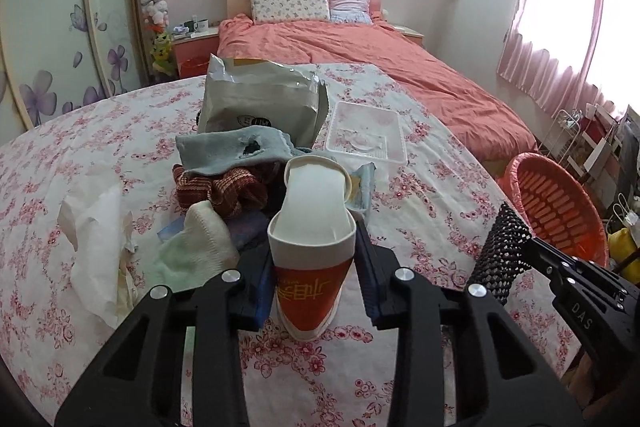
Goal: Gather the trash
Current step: 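Carry the cup and mesh pad over the orange basket with both tools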
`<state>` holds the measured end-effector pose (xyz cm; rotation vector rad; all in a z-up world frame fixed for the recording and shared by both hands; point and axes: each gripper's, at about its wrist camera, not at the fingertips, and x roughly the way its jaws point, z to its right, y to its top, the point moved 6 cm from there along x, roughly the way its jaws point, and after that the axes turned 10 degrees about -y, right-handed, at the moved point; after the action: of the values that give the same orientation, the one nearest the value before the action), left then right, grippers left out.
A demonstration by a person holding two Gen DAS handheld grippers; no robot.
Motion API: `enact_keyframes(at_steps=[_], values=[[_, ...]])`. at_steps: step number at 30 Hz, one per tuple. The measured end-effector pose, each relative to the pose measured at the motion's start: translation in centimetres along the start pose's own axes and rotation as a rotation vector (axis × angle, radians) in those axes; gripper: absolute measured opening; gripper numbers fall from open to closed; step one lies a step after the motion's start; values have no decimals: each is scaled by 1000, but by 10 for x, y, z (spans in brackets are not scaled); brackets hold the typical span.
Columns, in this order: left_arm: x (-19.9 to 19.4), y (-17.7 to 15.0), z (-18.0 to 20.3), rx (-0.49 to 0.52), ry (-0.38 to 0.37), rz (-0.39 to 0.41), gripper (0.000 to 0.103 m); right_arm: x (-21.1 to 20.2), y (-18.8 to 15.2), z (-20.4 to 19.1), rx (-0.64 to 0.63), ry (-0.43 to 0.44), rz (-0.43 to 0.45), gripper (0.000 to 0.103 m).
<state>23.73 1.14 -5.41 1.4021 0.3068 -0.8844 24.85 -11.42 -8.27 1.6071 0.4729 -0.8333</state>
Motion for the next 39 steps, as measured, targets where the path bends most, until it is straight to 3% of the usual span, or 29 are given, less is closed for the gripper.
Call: enact_keyframes(at_steps=[8, 18, 30, 39], values=[[-20, 6, 17, 5, -21, 30, 36, -24, 8, 12, 10, 2, 47, 5], [-31, 16, 70, 65, -103, 46, 36, -57, 27, 55, 72, -19, 127, 5], [4, 30, 159, 147, -258, 32, 36, -72, 56, 142, 174, -116, 211, 5], [38, 25, 214, 212, -333, -19, 36, -59, 56, 196, 236, -173, 204, 5]])
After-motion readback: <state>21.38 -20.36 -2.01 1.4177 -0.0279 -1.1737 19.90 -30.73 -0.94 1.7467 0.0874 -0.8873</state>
